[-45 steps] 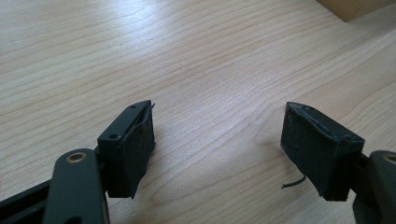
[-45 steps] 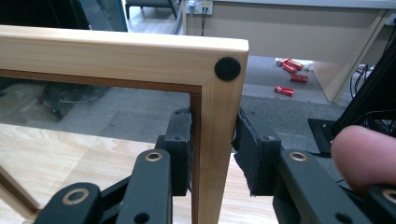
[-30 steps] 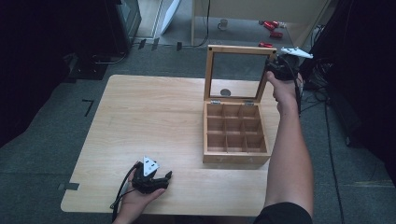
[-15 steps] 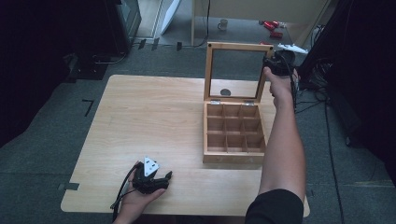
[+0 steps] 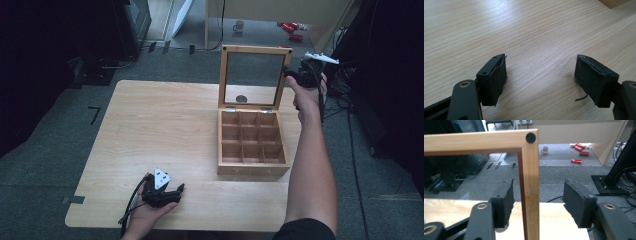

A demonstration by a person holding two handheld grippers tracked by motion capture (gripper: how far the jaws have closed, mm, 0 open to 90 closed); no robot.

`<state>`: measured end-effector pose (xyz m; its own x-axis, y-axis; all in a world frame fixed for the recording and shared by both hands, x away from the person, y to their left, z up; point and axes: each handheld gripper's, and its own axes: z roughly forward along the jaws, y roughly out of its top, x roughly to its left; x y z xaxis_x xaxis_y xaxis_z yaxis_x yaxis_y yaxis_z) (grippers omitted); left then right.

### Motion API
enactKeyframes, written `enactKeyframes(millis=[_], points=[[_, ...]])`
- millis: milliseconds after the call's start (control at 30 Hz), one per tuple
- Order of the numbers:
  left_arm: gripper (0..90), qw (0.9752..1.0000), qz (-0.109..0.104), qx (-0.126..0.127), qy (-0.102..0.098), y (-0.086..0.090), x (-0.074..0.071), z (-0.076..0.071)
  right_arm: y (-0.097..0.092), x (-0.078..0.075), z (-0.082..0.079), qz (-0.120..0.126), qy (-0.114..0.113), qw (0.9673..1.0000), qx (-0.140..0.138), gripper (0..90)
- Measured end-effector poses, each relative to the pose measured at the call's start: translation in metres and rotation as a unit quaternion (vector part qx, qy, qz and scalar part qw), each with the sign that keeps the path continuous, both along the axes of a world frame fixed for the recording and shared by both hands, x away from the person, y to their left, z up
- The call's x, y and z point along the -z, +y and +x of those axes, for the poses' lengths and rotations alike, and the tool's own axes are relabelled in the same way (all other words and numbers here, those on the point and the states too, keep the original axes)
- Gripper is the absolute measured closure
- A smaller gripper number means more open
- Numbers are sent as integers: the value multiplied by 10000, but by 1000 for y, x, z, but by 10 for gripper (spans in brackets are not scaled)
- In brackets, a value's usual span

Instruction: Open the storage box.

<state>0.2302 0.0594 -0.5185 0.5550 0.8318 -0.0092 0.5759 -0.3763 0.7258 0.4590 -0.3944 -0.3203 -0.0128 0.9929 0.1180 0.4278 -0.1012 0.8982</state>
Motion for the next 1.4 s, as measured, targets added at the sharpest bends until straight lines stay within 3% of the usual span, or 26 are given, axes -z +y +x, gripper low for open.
enactKeyframes(millis=[400, 533, 767, 900, 1100, 1400], points=[[266, 10000, 69, 23, -20, -1, 0, -1, 6, 11, -54, 23, 203, 9984, -519, 205], [266, 10000, 30, 20, -10, -1, 0, -1, 5, 15, -76, 110, 165, 9980, -603, 182], [266, 10000, 53, 26, -12, -1, 0, -1, 2, 18, -114, -14, 85, 9978, -656, 169], [266, 10000, 51, 24, -17, -1, 0, -2, 2, 27, -139, -20, 112, 9970, -769, 163], [266, 10000, 77, 30, -26, -1, 0, -2, 3, 50, -179, -89, 114, 9979, -630, 163], [253, 9999, 89, 75, -22, -1, 0, -2, -4, 88, -227, -20, 396, 9977, -549, 164]])
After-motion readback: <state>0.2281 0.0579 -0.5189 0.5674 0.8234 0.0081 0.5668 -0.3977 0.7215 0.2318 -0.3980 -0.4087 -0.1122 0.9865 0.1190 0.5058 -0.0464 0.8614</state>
